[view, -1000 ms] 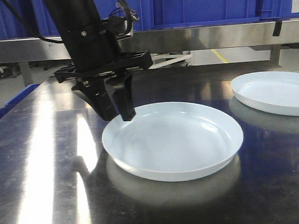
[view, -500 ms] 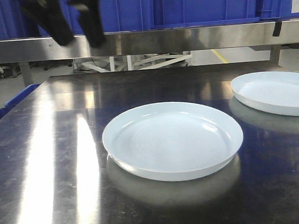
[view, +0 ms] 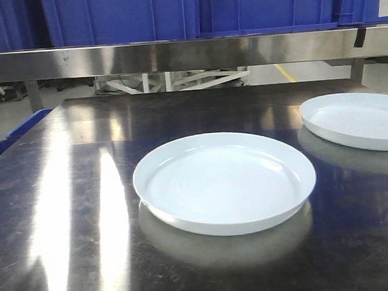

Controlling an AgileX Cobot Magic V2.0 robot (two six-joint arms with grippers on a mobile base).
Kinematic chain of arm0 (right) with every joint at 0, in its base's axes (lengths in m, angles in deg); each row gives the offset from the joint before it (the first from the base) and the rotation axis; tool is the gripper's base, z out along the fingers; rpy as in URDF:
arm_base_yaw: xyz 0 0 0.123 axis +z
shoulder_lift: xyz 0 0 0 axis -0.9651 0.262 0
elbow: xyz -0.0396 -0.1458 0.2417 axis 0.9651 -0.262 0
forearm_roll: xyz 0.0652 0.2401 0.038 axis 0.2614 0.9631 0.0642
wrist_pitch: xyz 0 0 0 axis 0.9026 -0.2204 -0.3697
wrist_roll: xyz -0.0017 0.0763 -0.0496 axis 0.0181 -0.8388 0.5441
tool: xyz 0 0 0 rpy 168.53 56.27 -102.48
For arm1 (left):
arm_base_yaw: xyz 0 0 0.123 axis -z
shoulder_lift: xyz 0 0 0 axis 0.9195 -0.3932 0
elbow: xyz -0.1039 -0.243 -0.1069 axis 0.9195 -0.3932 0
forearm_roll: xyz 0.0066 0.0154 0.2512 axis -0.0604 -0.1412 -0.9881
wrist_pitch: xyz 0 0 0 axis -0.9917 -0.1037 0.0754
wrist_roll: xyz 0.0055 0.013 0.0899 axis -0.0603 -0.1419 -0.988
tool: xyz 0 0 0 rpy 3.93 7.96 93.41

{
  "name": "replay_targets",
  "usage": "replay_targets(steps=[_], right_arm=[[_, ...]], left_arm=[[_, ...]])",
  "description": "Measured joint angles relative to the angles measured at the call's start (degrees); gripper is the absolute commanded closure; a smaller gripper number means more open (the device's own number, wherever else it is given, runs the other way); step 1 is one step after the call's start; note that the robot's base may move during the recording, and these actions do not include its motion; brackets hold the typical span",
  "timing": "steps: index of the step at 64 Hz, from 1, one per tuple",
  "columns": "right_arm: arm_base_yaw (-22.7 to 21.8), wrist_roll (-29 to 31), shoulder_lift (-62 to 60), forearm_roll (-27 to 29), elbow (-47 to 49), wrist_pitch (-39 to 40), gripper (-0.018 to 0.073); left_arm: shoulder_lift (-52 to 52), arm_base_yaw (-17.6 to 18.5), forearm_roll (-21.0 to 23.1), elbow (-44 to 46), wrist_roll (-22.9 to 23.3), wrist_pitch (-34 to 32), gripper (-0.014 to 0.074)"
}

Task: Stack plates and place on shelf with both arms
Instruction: 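Release the plate and raise the left gripper away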

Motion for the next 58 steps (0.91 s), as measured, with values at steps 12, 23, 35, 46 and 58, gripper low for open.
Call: replay_targets(steps=[12,23,35,46,58], right_arm=[[0.00,0.00,0.00,0.00,0.00,0.00,0.0503],[0.00,0.00,0.00,1.34,0.00,0.82,0.0503],[0.00,-0.09,0.00,2.63,5.72,-1.83,0.0503],[0.00,-0.09,7.17,2.76,21.18,-10.58,0.0503],[0.00,-0.09,26.64,2.85,39.96,-23.88,0.0503]], left_arm=[[13.49,0.00,-6.85,-13.04,9.70,-7.53,0.0512],[23.66,0.00,-8.71,-22.19,14.26,-14.03,0.0512],[30.23,0.00,-9.05,-27.55,16.10,-17.61,0.0512],[30.80,0.00,-9.16,-28.17,16.54,-18.32,0.0512],[30.80,0.00,-9.16,-28.25,16.54,-19.28,0.0512]])
